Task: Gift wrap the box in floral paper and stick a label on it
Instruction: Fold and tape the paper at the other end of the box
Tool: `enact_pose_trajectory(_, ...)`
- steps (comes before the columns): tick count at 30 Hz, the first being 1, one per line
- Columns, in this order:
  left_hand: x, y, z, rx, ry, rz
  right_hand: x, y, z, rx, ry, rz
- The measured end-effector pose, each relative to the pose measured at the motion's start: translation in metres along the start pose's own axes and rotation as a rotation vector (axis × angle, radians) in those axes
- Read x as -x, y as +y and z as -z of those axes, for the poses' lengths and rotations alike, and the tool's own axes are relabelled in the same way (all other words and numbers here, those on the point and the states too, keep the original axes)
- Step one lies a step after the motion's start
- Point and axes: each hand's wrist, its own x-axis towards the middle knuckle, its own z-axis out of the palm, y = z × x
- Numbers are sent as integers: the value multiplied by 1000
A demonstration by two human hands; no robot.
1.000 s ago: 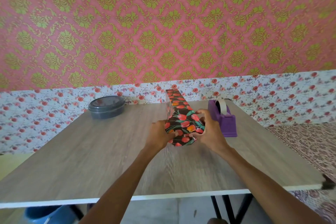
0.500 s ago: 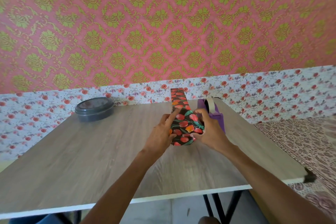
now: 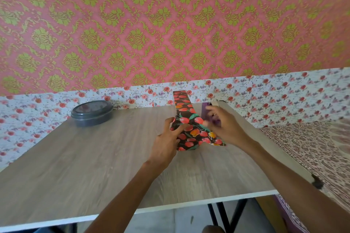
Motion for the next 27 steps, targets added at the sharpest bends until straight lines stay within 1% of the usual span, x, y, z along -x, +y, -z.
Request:
enact_pose_trajectory(1, 0, 1, -1, 13, 4, 2, -7, 6, 7, 57, 123, -10)
enact_pose_trajectory(2, 0, 1, -2, 19, 7, 7, -14, 14, 13, 130, 188, -54)
enact_pose_trajectory(3, -1, 2, -3, 24, 8, 12, -19, 22, 19, 205, 191, -125)
enact_pose_trajectory(5, -1, 2, -5, 37, 12, 9, -27, 37, 26, 324, 102, -281)
enact_pose_trajectory(8, -1, 1, -7, 53, 22, 5, -35, 46, 29, 332, -20, -441)
enact_pose_trajectory(10, -1, 3, -8, 51, 23, 15, -43, 48, 24, 218, -87, -556)
enact_pose_trajectory(11, 0, 4, -8, 53, 26, 17, -48, 47, 21, 92, -90, -635)
enact_pose_trajectory(13, 0, 5, -7, 54, 25, 21, -57, 44, 18, -253, -79, -823)
enact_pose_trajectory(14, 1, 5, -7, 51, 23, 22, -58, 40, 18, -383, -74, -911)
enact_pose_trajectory(16, 0, 5, -6, 42, 20, 20, -60, 35, 19, -520, -67, -1017)
enact_pose_trajectory(19, 0, 4, -8, 56, 16, 32, -62, 33, 13, -648, 20, -1051)
enact_pose_trajectory(23, -2, 1, -13, 54, 26, 43, -62, 36, 2, -732, 175, -1033)
enact_pose_trajectory(27, -4, -1, -16, 56, 14, 48, -53, 30, 0, -822, 257, -1028)
